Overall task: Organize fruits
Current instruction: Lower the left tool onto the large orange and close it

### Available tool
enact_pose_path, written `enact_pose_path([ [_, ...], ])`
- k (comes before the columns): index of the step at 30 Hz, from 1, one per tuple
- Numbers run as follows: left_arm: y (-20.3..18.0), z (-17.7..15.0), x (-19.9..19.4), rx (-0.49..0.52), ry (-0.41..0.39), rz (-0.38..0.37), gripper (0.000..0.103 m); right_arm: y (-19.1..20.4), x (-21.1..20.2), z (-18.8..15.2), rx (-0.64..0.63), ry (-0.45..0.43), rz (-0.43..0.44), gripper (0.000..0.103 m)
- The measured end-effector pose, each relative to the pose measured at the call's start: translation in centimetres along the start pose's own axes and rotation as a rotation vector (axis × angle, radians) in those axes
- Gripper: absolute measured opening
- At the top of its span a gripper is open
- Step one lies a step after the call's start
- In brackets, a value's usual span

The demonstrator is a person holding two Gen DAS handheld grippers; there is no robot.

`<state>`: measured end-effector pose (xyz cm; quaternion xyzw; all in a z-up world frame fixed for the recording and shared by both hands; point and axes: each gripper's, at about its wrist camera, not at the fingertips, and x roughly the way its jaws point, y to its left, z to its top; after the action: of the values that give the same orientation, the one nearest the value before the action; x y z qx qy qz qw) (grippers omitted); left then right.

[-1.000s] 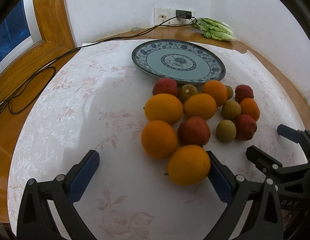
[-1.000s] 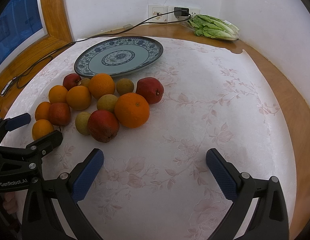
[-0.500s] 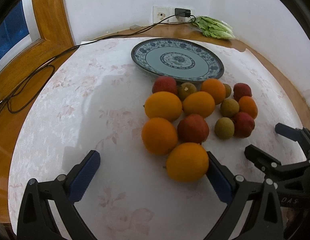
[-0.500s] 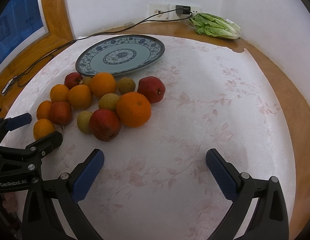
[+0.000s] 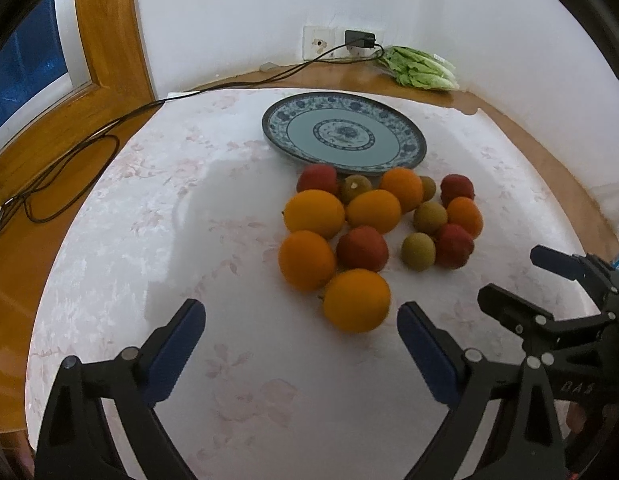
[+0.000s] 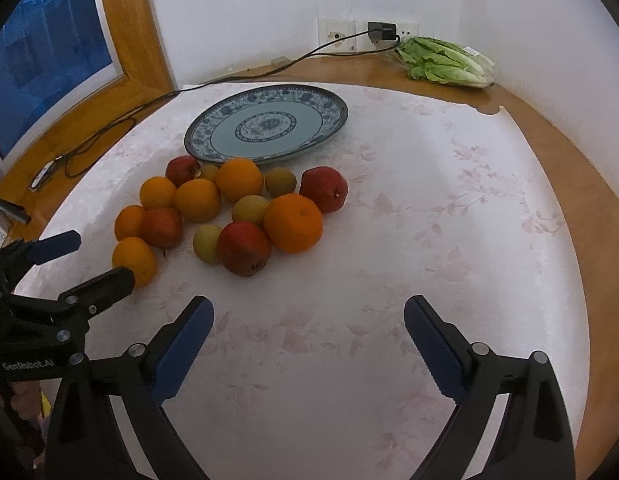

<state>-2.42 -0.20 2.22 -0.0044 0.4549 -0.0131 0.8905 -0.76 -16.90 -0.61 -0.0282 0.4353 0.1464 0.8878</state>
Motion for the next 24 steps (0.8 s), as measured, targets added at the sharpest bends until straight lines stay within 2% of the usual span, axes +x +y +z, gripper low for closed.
enact_pose_path([
  [5,-0.5,-0.1,0.0,-0.012,0.015,-0.025,0.085,-0.3,-0.4,0.0,0.001,-0.004,0.016,0.094],
  [9,-0.8,-0.2,0.2,-0.021,0.025,-0.053,0.065,-0.4,-0.6,-0.1,0.006,-0.010,0.037,0.094],
  [11,-1.0,-0.1,0.4,-0.025,0.033,-0.075,0.060,-0.4,-0.7,-0.1,0.005,-0.014,0.044,0.094],
  [16,-1.4,0.0,0.7,-0.027,0.032,-0.094,0.058,-0.4,-0.6,-0.1,0.008,-0.012,0.060,0.093],
  [18,-1.5,0.1,0.8,-0.030,0.035,-0.102,0.048,-0.4,-0.5,-0.2,0.010,-0.010,0.063,0.093],
  [21,-1.3,0.1,1.0,-0.035,0.038,-0.095,0.041,-0.5,-0.4,-0.2,0.016,-0.007,0.067,0.093],
  [24,-0.9,0.1,1.0,-0.048,0.040,-0.113,0.041,-0.4,-0.4,-0.1,0.021,-0.005,0.068,0.093],
])
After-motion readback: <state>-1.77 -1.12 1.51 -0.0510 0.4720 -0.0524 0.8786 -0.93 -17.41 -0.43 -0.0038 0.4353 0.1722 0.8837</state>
